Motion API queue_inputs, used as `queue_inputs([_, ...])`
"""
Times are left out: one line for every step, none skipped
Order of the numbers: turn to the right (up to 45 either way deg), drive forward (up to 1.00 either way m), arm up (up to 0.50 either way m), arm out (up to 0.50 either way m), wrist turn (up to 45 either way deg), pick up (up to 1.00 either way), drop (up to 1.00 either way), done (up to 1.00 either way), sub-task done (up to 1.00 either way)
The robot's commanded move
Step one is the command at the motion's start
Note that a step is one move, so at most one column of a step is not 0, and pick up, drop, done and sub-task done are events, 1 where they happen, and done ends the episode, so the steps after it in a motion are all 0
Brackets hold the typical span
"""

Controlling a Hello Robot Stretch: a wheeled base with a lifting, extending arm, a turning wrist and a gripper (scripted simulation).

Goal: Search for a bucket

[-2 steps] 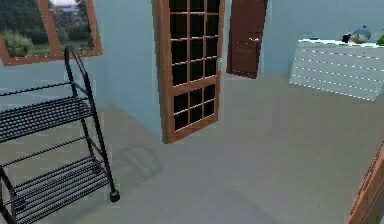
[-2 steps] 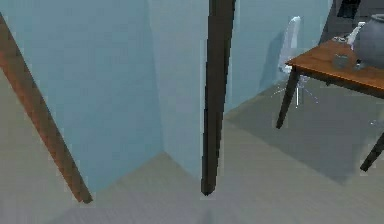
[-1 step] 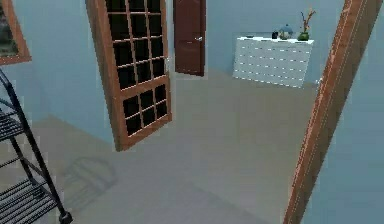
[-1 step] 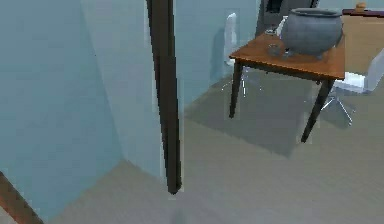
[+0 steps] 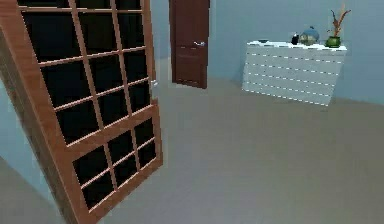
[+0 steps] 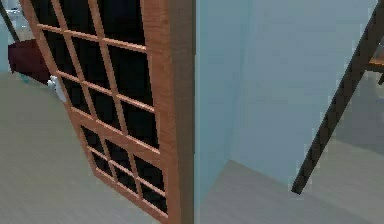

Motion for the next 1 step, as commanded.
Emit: queue_inputs([15.0,0.00,0.00,0.00,0.0,0.00,0.00,0.00,0.00])
